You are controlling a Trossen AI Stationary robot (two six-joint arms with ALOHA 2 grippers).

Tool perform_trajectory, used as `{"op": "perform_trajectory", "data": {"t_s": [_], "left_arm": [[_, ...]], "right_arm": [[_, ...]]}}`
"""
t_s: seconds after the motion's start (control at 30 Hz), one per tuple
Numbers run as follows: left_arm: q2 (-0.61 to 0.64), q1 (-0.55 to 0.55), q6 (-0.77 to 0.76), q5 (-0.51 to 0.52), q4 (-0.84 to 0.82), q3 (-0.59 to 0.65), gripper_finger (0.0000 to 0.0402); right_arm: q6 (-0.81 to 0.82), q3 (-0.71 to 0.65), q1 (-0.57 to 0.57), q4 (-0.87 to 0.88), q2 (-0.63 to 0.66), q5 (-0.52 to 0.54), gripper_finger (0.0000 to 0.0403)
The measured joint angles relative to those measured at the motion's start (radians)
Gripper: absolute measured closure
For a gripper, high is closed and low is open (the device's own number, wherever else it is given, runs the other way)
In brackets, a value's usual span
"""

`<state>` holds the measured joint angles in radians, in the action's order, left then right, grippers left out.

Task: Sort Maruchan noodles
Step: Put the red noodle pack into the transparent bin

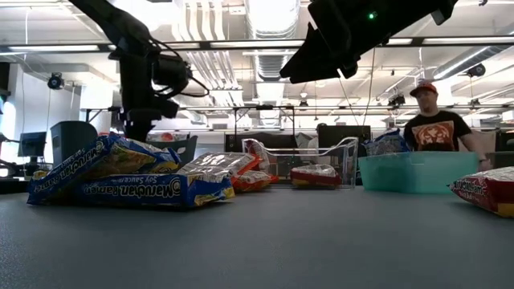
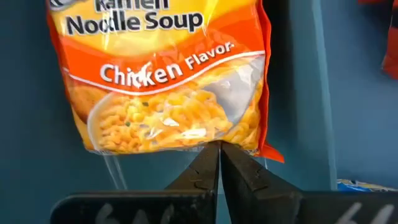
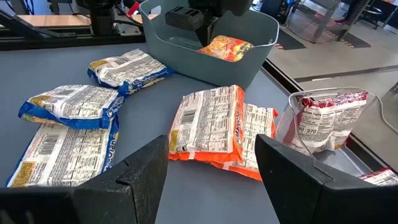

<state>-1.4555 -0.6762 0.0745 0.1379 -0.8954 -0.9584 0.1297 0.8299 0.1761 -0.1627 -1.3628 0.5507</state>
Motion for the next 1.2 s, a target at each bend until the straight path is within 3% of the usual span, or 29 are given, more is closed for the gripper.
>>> {"op": "perform_trajectory", "data": {"t_s": [0.33, 0.57, 0.7, 0.93, 1.07, 1.2], "left_arm": [[0.048, 0.002, -0.070, 0.000, -0.002, -0.010, 0.0402], [0.200, 0.057, -0.089, 0.000, 0.059, 0.012, 0.0402], [0.317, 0.146, -0.088, 0.000, 0.189, 0.069, 0.0402], [0.493, 0.320, 0.004, -0.001, 0.562, 0.221, 0.0402], [0.549, 0.370, 0.086, -0.001, 0.813, 0.305, 0.0402], [0.573, 0.375, 0.128, 0.000, 0.920, 0.342, 0.0402]], "right_arm": [[0.014, 0.000, 0.000, 0.000, 0.000, 0.000, 0.0174], [0.094, 0.015, 0.000, 0.020, 0.000, -0.013, 0.0175], [0.148, 0.078, 0.000, 0.104, 0.001, -0.035, 0.0175], [0.353, 0.246, 0.000, 0.446, 0.000, -0.052, 0.0175], [0.477, 0.305, 0.000, 0.590, -0.001, -0.168, 0.0175], [0.689, 0.347, 0.000, 0.725, -0.001, -0.327, 0.0175]]}}
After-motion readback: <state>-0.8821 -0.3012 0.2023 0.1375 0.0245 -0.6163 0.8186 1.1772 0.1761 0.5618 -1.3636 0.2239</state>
